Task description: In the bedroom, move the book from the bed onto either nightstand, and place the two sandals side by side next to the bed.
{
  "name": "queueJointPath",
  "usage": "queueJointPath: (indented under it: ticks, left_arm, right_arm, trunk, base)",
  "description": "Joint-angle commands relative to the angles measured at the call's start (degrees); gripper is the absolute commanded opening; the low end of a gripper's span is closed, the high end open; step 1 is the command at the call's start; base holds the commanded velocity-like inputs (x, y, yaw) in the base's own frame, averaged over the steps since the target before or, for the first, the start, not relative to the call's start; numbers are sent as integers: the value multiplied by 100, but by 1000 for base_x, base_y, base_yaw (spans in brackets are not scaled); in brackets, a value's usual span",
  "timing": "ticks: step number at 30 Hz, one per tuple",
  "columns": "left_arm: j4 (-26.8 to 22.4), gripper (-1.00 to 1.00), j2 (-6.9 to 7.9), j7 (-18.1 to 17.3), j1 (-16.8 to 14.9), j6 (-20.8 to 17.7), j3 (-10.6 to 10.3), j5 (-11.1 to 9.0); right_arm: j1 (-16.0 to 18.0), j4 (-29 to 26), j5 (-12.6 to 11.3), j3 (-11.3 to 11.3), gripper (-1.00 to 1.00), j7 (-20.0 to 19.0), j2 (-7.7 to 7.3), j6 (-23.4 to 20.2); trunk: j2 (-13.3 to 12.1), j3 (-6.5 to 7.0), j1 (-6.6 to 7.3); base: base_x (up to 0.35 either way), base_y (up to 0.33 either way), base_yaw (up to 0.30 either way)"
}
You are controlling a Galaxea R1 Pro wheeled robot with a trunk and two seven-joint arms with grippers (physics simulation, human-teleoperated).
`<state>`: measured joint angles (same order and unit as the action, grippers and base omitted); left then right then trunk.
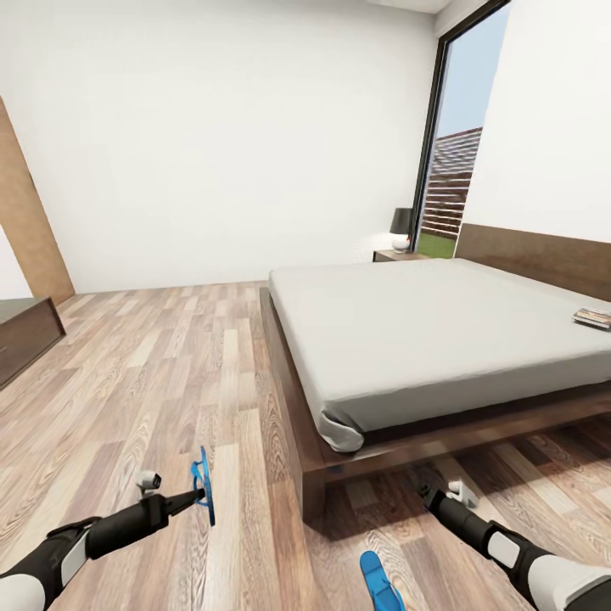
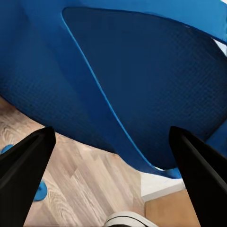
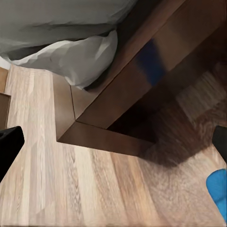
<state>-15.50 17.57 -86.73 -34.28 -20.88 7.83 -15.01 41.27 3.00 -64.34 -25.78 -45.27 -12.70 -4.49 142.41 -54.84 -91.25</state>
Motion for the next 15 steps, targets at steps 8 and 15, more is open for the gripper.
queueJointPath:
  ticks: [8, 15]
  left_arm:
    - [11, -100, -1, 204, 7, -57, -9, -12]
    - [13, -100, 1, 208, 8, -56, -9, -11]
  right_arm:
    - [-134, 16, -66, -21, 100, -35, 4, -15]
    - [-148, 16, -68, -23, 100, -29, 4, -9]
  trunk:
    - [3, -6, 1]
    - [3, -6, 1]
  base:
    - [0, 0, 0]
    - [0, 0, 0]
